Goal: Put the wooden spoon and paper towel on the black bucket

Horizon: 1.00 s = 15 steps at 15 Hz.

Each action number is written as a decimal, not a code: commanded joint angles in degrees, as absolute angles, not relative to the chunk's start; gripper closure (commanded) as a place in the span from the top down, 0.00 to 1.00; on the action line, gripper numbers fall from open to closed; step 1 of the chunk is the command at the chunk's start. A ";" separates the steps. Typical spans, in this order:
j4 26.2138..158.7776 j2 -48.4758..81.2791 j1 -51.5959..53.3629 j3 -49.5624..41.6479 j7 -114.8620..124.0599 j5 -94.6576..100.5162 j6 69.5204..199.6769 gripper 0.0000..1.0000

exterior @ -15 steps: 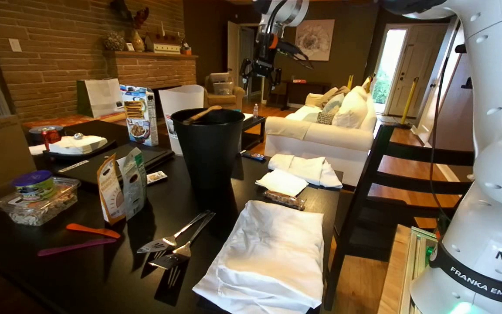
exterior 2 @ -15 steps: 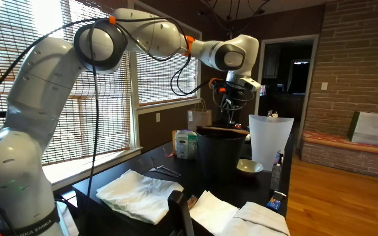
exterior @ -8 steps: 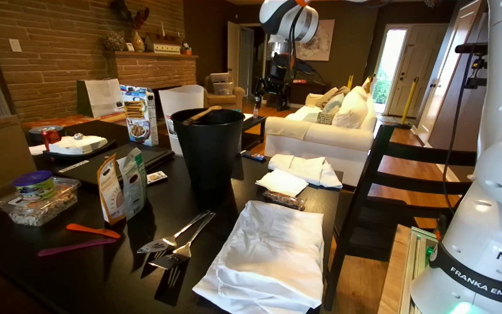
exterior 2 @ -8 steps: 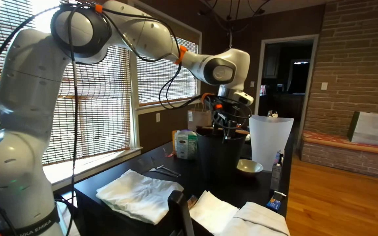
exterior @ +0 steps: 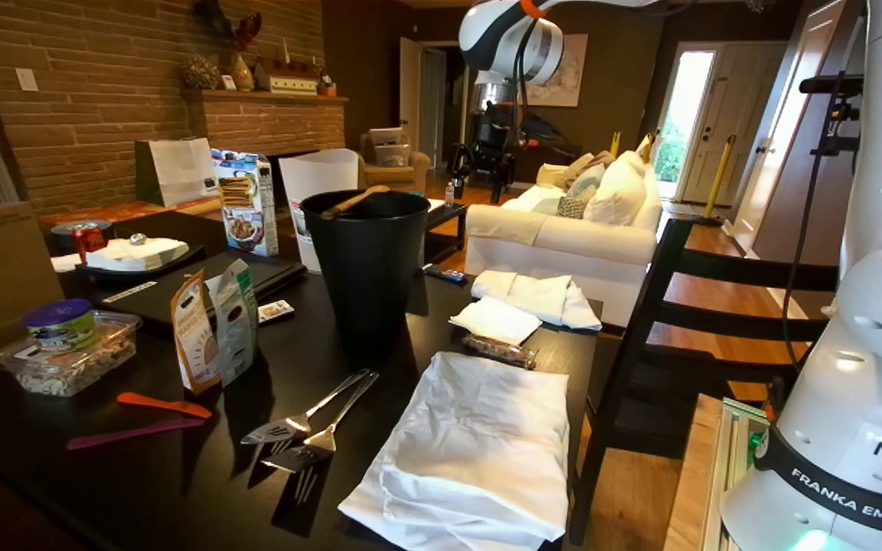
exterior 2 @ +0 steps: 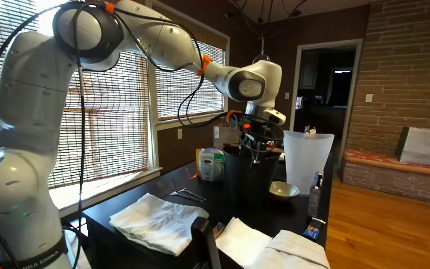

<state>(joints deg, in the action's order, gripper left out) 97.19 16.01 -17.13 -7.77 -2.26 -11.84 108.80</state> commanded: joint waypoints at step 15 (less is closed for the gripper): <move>133.26 11.41 -9.84 -7.84 -10.58 0.79 146.99 1.00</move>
